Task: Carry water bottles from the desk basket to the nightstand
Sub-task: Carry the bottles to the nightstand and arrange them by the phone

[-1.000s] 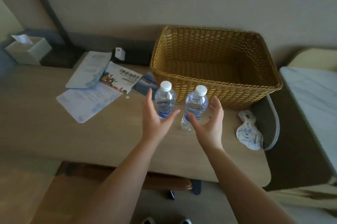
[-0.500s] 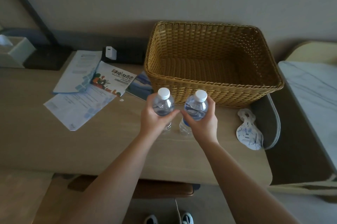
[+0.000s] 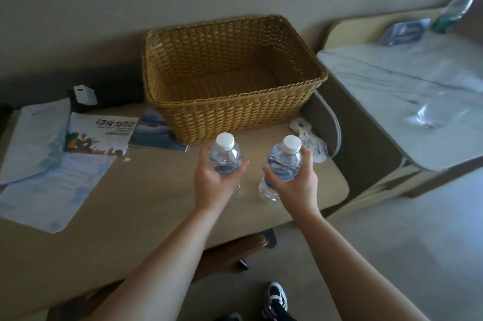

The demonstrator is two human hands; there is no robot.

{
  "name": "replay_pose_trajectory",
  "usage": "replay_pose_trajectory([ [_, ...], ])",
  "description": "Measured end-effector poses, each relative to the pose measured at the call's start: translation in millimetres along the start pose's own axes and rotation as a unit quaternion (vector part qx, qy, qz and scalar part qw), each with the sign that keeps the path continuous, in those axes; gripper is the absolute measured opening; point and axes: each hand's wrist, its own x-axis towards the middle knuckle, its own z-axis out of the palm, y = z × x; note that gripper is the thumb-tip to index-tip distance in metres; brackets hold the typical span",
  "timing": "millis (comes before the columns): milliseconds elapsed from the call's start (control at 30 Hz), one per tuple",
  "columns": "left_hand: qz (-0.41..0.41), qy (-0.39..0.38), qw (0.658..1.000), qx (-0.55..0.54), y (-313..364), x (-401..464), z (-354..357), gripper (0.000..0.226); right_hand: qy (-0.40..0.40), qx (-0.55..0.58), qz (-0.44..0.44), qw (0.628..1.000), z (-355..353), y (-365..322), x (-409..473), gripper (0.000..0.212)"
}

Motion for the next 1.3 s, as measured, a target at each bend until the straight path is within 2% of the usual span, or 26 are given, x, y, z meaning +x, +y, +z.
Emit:
replay_pose_trajectory([
  [333, 0.031, -0.199, 0.978, -0.044, 58.9, -71.3, 94.1, 0.062, 0.197, -0.013, 0.094, 0.976, -114.2, 42.0, -58.2, 0.08],
  [567, 0.057, -0.353, 0.927, -0.109, 115.2, -146.0, 191.9, 0.058, 0.359, -0.018, 0.131, 0.924, -229.8, 85.8, -97.7, 0.076],
  [767, 0.064, -0.459, 0.877, -0.129, 164.7, -228.6, 301.7, 0.06, 0.46, -0.016, 0.148, 0.875, -344.8, 142.2, -129.3, 0.074],
  [1033, 0.105, -0.534, 0.829, -0.13, 253.4, -343.4, 436.9, 0.063, 0.549, -0.07, 0.164, 0.817, -506.2, 216.9, -161.1, 0.072],
  [1200, 0.107, -0.579, 0.796, -0.141, 298.2, -395.8, 507.8, 0.073, 0.587, -0.072, 0.158, 0.791, -582.2, 246.2, -174.2, 0.071],
  [1300, 0.112, -0.594, 0.782, -0.151, 318.1, -422.0, 549.0, 0.072, 0.589, -0.064, 0.186, 0.784, -619.1, 264.1, -176.4, 0.072],
])
